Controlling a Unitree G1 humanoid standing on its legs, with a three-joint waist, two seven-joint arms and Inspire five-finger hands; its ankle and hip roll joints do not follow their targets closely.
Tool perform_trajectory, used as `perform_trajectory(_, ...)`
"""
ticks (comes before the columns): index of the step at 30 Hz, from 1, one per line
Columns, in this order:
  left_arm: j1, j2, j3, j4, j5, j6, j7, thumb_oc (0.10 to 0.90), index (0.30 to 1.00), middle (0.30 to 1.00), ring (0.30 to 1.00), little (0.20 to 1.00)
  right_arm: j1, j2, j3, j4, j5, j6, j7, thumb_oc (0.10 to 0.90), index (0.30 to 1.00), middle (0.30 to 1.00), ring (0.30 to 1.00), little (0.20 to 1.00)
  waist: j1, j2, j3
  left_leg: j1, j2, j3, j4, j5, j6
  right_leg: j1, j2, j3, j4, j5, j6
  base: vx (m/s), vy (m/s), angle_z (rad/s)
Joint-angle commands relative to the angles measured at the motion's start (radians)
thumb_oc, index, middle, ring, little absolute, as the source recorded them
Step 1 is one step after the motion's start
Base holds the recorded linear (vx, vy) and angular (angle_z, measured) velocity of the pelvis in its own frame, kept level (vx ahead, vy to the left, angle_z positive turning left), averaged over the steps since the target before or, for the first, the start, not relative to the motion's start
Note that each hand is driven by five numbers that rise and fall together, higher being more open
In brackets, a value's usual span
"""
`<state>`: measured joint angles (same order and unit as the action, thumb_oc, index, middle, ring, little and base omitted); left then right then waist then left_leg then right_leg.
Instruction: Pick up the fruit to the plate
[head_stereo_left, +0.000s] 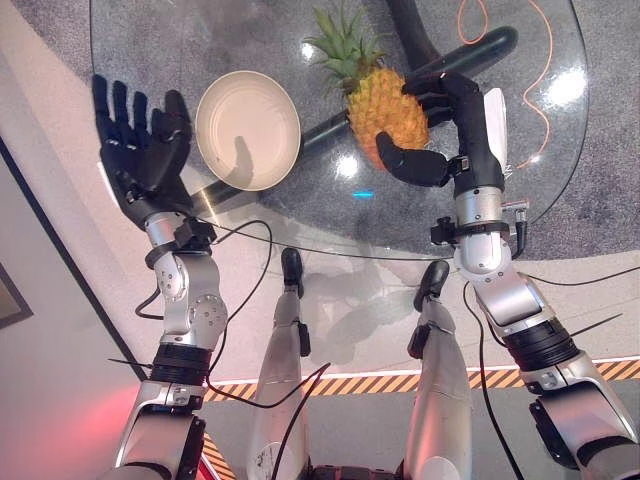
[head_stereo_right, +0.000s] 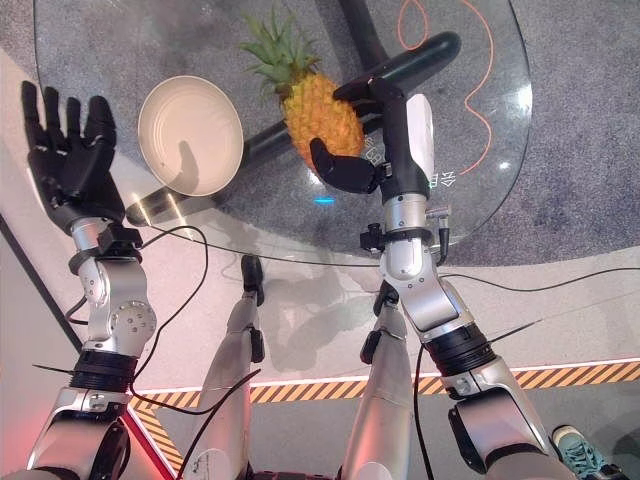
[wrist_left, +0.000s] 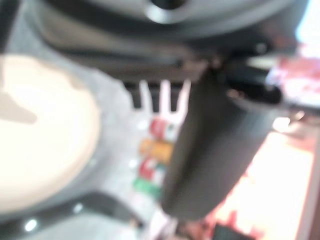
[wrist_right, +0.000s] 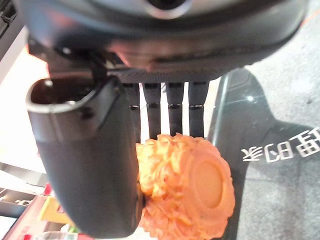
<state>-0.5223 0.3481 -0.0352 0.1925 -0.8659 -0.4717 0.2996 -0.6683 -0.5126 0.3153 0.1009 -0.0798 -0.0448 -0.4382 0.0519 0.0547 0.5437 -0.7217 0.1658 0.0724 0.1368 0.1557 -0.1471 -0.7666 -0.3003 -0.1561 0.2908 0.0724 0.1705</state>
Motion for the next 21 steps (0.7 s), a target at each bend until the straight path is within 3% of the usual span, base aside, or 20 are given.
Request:
perform_trajectory(1,-0.053,0.041,0.012,-0.139,-0.027,-0.022,-0.094,0.8,0.9,0.9,0.9,0.9,-0.063,0.002,-0.056,-0.216,-0.044,-0.153,0.002,0.1,0.3,0.3,0.3,0.2,0.001,-0.004,-0.024,0.012,-0.002,-0.035,0.032,-0.027,0.029,0.03,-0.03,-0.048,-0.021,0.039,0.031,0.0,0.0,0.0)
perform_trajectory(14,-0.119,0.01,-0.077,-0.173,-0.292,0.122,-0.254,0.8,0.9,0.9,0.9,0.9,-0.096,-0.009,-0.034,-0.245,-0.034,-0.167,0.041,0.1,0.3,0.3,0.3,0.2,-0.02,-0.003,-0.024,0.029,-0.004,-0.023,0.019,-0.023,0.03,0.042,-0.033,-0.044,-0.041,0.054,0.041,0.0,0.0,0.0)
perform_trajectory(21,-0.141,0.004,-0.097,-0.17,-0.335,0.144,-0.263,0.8,0.9,0.9,0.9,0.9,-0.111,-0.008,-0.014,-0.255,-0.03,-0.162,0.047,0.1,0.3,0.3,0.3,0.2,-0.025,-0.003,-0.024,0.039,-0.005,-0.017,0.007,-0.019,0.03,0.051,-0.031,-0.044,-0.054,0.059,0.043,0.0,0.0,0.0)
